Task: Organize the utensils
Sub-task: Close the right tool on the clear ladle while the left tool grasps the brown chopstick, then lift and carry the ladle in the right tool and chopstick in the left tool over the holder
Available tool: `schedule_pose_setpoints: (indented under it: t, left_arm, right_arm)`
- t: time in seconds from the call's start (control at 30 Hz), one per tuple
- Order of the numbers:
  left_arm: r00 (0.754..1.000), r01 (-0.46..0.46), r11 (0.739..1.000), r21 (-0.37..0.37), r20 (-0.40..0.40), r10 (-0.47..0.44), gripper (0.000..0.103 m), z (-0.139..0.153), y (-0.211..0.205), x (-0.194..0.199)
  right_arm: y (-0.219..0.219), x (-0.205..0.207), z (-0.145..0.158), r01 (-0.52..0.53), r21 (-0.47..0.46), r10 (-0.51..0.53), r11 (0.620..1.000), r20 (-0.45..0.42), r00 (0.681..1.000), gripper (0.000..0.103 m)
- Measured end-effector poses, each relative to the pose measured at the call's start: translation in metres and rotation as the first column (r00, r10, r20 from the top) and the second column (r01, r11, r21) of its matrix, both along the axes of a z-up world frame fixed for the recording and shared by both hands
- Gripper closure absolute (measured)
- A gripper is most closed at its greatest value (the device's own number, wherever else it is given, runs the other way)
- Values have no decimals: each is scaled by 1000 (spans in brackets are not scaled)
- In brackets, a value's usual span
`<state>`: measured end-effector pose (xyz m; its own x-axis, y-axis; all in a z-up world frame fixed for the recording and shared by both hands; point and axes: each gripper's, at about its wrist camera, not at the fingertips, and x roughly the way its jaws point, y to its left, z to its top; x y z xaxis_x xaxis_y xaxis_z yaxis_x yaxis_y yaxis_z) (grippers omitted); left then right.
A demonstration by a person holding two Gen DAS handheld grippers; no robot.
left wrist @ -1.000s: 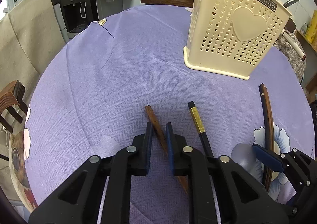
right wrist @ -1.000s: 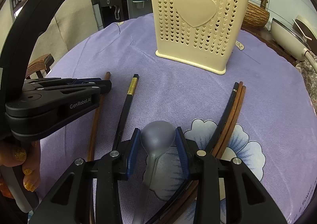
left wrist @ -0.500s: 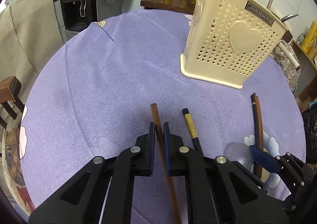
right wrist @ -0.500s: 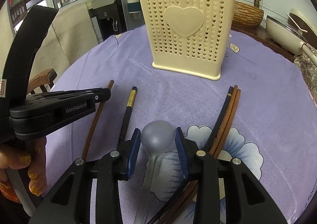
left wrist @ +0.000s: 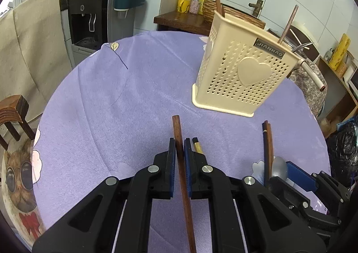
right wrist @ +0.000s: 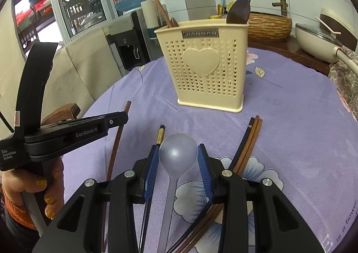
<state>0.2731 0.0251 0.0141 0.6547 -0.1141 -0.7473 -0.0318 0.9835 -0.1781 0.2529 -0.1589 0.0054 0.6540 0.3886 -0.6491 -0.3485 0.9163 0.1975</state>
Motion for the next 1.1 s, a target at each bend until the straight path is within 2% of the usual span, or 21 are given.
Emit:
schedule_pose_setpoints:
  t: [0.53, 1.1]
  left_arm:
    - [991, 48, 999, -14, 127, -45, 95, 53, 0, -40]
    - [978, 82, 996, -23, 197, -76, 96, 91, 0, -58]
  right_arm:
    - [-12, -33, 39, -26, 15, 24, 1000, 111, 994, 68]
    - [-17, -43, 62, -29, 44, 20, 999, 186, 982, 68]
